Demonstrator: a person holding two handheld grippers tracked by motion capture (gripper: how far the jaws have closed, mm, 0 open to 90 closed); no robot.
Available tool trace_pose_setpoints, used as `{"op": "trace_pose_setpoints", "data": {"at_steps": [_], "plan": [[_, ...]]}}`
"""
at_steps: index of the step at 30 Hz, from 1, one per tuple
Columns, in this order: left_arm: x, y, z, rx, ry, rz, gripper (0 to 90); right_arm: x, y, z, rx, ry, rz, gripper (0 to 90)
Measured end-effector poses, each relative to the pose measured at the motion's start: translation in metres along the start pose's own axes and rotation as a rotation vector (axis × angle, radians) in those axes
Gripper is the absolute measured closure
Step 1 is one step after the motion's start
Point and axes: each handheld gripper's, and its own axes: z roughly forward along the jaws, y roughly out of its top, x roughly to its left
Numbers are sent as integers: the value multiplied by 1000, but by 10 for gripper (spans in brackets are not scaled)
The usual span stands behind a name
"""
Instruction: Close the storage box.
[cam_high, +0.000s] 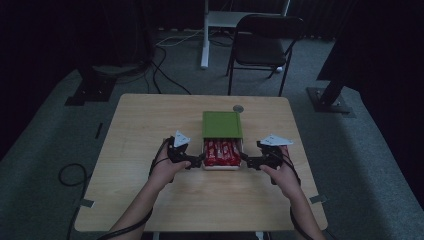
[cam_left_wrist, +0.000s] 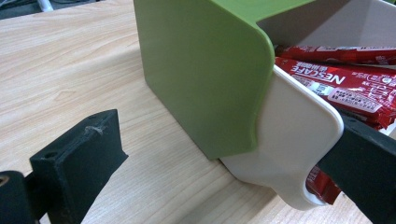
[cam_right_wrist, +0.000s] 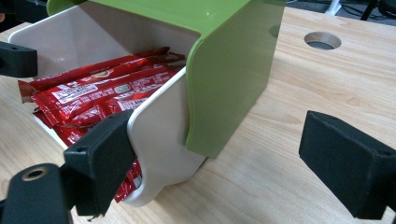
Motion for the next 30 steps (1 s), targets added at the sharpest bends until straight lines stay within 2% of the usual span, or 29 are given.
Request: {"op": "trace_pose_setpoints", "data": {"at_steps": [8,30], "plan": [[2,4,4,5,9,7,25,-3,3,5,2,-10,4,109],[12,9,16,-10,17,-21,25,-10,11,18,-4,-42,6,108]]}}
